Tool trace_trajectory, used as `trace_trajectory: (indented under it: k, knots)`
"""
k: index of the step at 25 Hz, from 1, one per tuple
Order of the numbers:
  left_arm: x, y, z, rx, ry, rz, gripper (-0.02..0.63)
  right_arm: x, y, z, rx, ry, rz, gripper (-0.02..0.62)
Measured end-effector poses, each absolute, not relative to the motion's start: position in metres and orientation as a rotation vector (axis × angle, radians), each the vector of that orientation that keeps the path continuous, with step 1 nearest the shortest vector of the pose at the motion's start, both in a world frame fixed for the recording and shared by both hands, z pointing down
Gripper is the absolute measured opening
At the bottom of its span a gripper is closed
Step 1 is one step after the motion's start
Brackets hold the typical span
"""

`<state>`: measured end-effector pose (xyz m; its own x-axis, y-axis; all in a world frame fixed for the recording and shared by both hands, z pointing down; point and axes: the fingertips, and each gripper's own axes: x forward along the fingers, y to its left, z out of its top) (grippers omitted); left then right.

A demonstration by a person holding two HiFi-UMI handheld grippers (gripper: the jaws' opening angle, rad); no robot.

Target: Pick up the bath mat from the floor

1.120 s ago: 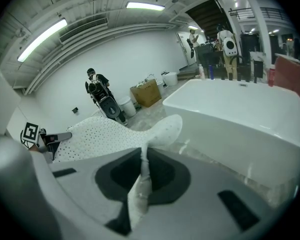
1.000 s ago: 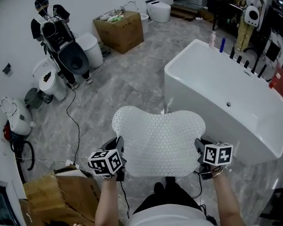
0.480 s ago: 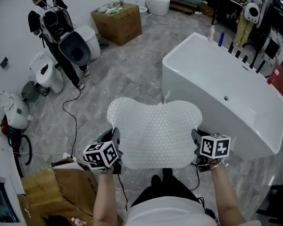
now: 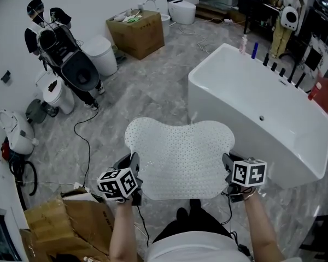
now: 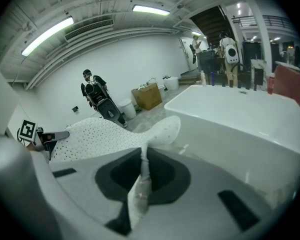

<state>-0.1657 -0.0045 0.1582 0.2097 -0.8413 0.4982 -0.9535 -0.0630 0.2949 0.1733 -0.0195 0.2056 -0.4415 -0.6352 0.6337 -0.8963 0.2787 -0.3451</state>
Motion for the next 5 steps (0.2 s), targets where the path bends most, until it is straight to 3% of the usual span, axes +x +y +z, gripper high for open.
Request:
trace_trajectory:
  k: [5]
  knots:
    - [-0.1683,0.0007,0.1545,1.934,-1.655,0.263,0.012,0.1722,-0.0112,0.2042,1.396,-2.175,0.981,0.028]
